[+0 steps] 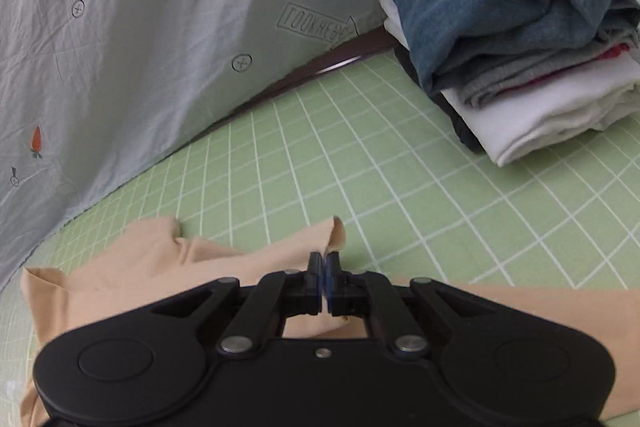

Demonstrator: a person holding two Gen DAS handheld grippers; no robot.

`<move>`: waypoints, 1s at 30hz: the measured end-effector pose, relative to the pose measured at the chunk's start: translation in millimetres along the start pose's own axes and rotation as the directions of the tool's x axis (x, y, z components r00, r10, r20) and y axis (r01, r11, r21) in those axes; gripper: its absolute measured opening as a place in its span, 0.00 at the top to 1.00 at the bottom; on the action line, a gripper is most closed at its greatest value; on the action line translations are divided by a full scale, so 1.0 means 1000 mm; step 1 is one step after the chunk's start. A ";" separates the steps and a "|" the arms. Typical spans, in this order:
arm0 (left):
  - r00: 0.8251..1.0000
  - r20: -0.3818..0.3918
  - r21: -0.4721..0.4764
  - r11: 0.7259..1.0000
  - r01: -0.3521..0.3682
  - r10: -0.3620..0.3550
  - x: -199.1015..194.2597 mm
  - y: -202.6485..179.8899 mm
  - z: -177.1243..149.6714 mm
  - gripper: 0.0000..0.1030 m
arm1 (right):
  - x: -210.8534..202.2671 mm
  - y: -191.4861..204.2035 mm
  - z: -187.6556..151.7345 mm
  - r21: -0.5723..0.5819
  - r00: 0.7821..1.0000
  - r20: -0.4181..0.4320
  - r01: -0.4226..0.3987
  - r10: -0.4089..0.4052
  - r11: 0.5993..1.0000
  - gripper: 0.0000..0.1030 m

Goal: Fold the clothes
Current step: 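Fold the held side edge over the shirt body with the right gripper, release, then move the right gripper to the shirt's opposite side edge and grasp it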

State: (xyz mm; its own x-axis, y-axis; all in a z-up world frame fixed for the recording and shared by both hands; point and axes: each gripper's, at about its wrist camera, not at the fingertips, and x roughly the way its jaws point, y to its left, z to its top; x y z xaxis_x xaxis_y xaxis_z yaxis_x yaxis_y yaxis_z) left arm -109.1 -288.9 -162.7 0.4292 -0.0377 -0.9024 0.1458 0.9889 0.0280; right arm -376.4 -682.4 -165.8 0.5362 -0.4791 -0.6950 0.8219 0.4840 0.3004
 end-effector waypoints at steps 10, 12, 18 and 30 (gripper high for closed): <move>1.000 -0.004 0.007 1.000 0.010 -0.010 0.000 0.001 0.001 0.00 | 0.006 0.001 -0.017 -0.030 0.994 -0.070 0.083 -0.085 0.996 0.69; 1.000 0.001 0.011 1.000 0.015 -0.015 0.000 0.002 0.000 0.00 | -0.001 0.005 -0.019 -0.045 0.992 -0.061 0.104 -0.106 0.994 0.48; 0.998 0.017 0.059 0.997 0.052 -0.053 -0.007 0.007 -0.005 0.00 | -0.037 0.021 -0.033 -0.081 0.994 0.030 0.106 -0.104 0.991 0.04; 0.976 0.154 0.145 0.980 0.133 -0.155 -0.046 0.058 -0.011 0.00 | -0.079 0.080 -0.076 -0.163 0.992 0.115 0.064 -0.045 0.984 0.00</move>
State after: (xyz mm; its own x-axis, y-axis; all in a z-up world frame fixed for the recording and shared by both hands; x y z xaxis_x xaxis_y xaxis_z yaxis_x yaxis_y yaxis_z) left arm -130.3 -228.4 -124.6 0.5336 -0.2124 -0.8187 0.3295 0.9437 -0.0301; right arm -368.3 -550.2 -136.4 0.5167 -0.5814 -0.6284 0.8120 0.5655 0.1445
